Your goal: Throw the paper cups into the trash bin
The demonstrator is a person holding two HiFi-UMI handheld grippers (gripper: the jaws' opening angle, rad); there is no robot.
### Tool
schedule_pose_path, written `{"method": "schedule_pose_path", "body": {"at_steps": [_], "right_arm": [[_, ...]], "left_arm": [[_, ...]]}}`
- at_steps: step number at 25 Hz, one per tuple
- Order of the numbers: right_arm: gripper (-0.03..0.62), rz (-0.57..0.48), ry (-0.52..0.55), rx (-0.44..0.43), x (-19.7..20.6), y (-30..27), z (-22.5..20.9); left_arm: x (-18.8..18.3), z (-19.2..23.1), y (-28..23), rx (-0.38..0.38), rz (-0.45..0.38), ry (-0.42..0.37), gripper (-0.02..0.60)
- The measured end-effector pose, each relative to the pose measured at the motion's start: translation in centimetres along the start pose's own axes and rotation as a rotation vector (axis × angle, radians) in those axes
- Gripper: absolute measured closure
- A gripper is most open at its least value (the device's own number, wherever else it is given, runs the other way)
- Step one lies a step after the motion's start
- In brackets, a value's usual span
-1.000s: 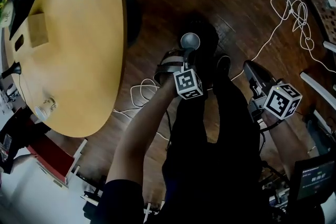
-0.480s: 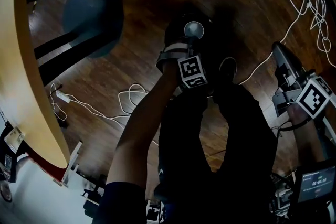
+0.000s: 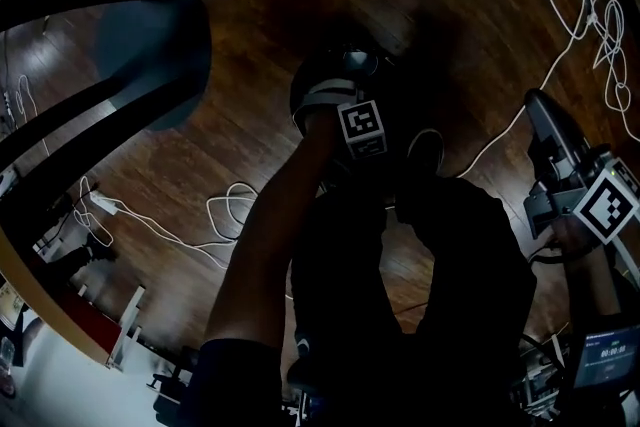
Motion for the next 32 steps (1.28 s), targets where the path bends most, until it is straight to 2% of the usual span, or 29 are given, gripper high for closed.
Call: {"method": "schedule_pose_path", "body": {"at_steps": [3,6,9,13,16,19,22,24,26,29,32], "right_arm": [[0.583,-0.022,-0.002,0.018,-0.6,-0.2,-1.4],[0.583,-0.042,-0.011,0.028,-0.8,0.0,-1.5],[0.585,-0.038,-0.013,0.020,-0.7,-0.1,-1.4],[0.584,-0.029,-0.015,-0.012,-0.6,-0.2,0.4],[0.585,-0.015,0.007,-0.019,-1.3,-0.3,3.3],[0.585,0.012,0.044,-0.004,-1.5,-0.5,4.0],[0.584,0.072,0.117,0.000,-1.1,0.0,5.6],[0.584,0.119,0.154,0.011,-0.9,1.3,7.6],[0.584,0.136,0.192,0.004,-1.6,2.0,9.3],[0.583,0.177,0.278,0.017,-2.4,3.3,11.7],[0.584,0.255,0.270,0.058,-2.2,7.8,15.8]], "left_arm": [[-0.1,0.3,-2.1,0.016,0.031,0.026,0.560],[0.2,0.1,-3.0,0.077,0.070,0.084,0.550],[0.4,-0.1,-3.5,0.137,0.079,0.177,0.495],[0.2,0.5,-1.8,0.182,0.046,0.318,0.470],[0.0,1.1,1.5,0.216,-0.009,0.379,0.465],[-0.9,2.2,4.3,0.202,-0.081,0.447,0.466],[-0.8,2.7,10.2,0.183,-0.176,0.576,0.467],[-0.3,2.3,16.4,0.170,-0.247,0.674,0.476],[0.5,2.5,22.6,0.121,-0.305,0.764,0.480],[1.9,1.5,32.0,0.069,-0.338,0.904,0.488],[1.5,-2.5,42.9,0.090,-0.366,1.017,0.488]]}}
Point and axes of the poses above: the fingertips, and each gripper's own axes: y backward along the fingers, z to its left, x out of its underside, the point moved 9 cm from there along y, backward along the fingers, and after that the axes turned 10 degrees about y, right-handed, at the moved point
